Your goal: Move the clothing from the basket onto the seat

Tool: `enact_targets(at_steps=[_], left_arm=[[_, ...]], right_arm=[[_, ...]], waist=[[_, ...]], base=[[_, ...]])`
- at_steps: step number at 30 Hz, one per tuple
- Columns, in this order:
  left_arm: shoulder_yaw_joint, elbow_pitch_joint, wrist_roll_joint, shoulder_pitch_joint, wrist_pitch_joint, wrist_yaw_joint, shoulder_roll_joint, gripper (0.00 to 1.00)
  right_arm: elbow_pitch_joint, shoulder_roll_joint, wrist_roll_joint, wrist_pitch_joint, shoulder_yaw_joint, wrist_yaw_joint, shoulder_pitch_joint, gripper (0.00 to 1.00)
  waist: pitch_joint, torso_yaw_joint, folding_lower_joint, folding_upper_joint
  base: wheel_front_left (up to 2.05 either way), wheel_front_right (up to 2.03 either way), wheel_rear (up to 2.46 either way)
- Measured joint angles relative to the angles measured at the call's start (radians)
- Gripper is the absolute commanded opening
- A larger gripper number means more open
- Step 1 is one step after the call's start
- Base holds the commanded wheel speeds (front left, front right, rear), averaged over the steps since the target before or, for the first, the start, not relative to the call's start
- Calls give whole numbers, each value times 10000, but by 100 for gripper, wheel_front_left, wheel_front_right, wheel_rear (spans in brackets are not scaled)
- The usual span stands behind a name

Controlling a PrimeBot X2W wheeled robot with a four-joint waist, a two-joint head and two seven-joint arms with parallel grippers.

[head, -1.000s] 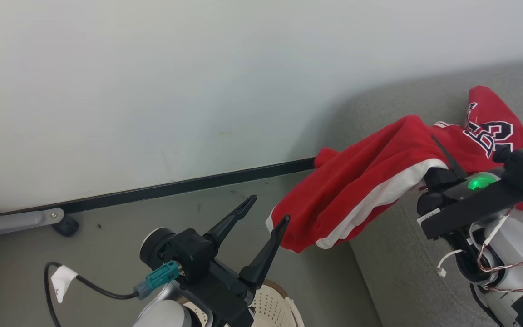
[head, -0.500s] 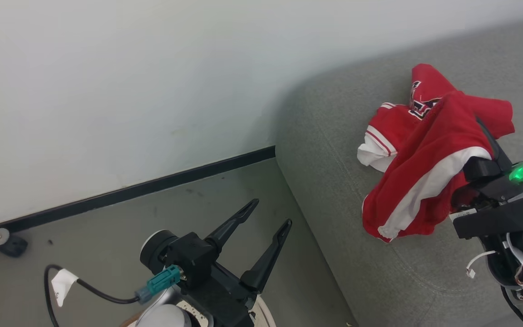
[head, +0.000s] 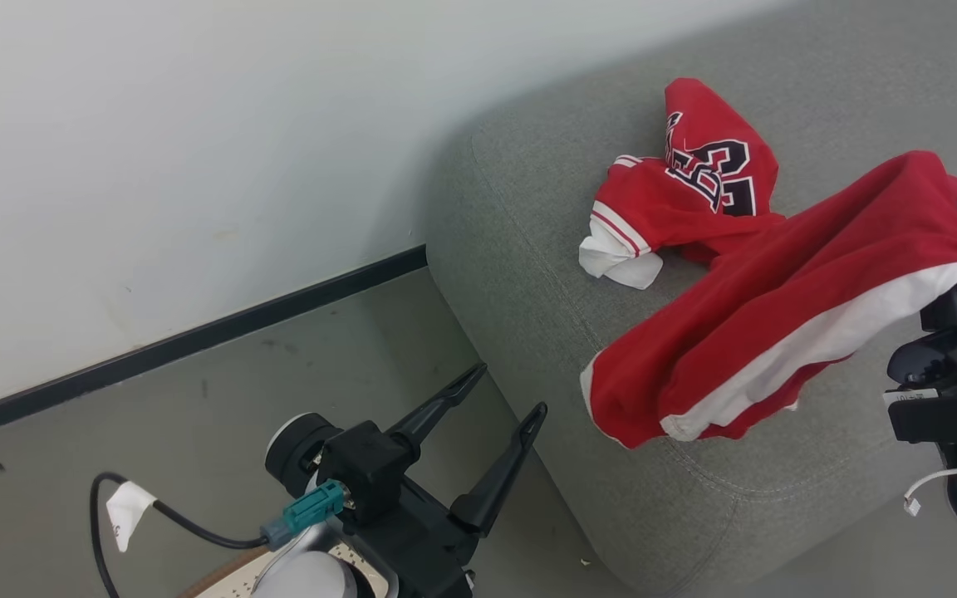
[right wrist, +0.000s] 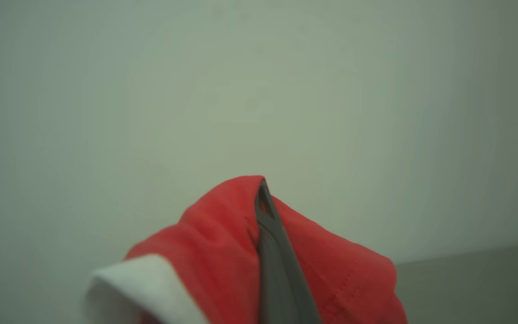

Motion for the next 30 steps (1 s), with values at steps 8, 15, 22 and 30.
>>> enact_targets(at_steps=[8, 15, 22, 30], left_arm=[[-165, 27, 15, -292, 84, -8, -61, 100], [-211, -6, 29, -466, 171, -17, -100, 100], [-209, -121, 46, -752, 190, -90, -42, 100], [-290, -282, 132, -1130, 370, -100, -50, 100]], right_arm=[[-280, -188, -276, 2, -690, -113, 519, 0], [-54, -610, -439, 2, -1356, 15, 418, 0], [1020, -966, -437, 0, -1806, 280, -605, 0], [2959, -1517, -316, 2, -1996, 899, -2012, 0]], waist=[[252, -190, 0, 0], [553, -73, 0, 0], [967, 137, 0, 0], [1531, 438, 1, 0]], base=[[0, 0, 0], [0, 0, 0], [0, 0, 0], [0, 0, 0]])
